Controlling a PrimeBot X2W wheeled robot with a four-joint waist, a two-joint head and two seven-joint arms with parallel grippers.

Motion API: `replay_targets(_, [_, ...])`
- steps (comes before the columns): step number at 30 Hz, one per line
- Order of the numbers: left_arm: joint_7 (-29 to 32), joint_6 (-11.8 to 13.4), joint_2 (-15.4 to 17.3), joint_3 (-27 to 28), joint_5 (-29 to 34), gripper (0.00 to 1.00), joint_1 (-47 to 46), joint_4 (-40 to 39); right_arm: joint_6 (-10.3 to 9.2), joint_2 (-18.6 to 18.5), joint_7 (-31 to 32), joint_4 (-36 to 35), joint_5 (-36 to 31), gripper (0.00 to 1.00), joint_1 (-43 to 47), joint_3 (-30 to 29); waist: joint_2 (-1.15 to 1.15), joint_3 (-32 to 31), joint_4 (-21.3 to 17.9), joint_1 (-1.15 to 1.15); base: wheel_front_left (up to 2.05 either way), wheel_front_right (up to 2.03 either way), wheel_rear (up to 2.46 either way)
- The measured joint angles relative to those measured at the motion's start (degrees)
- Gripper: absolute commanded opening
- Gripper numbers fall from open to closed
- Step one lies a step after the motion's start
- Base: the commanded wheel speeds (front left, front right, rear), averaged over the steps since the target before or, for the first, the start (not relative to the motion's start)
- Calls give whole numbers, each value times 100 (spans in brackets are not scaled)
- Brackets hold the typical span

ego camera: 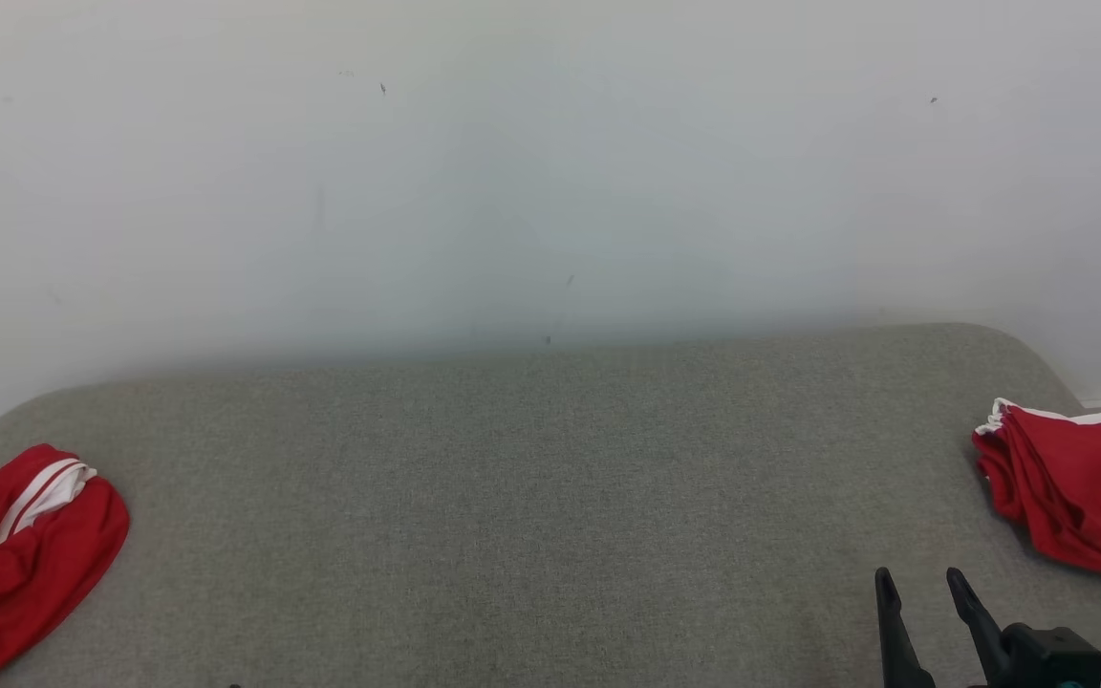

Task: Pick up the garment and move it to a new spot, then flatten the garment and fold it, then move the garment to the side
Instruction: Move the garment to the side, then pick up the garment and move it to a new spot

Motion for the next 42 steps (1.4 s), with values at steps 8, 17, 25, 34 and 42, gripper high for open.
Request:
replay_targets(8, [0,-40,-15,44,45,100,-1,1,0,1,-74,90,31,100,1,15,0,-16,13,0,0,0,0])
replay_targets(17, [0,-45,-21,16,53,100,-29,1,0,1,-187,151,7,100,0,20,0,7,140,0,0,0,0])
replay_targets(25, [0,-69,62,-13,100,100,-51,-15,0,0,-282,275,52,100,49,74,0,16,508,0,0,0,0])
replay_targets(34, [-1,-63,244,55,158,100,-30,-132,0,3,-482,534,187,100,85,276,0,-6,1356,0,0,0,0])
replay_targets(42, [0,16,323,156,185,100,71,-342,0,4,-583,780,311,100,-152,682,1,-1,2187,0,0,0,0])
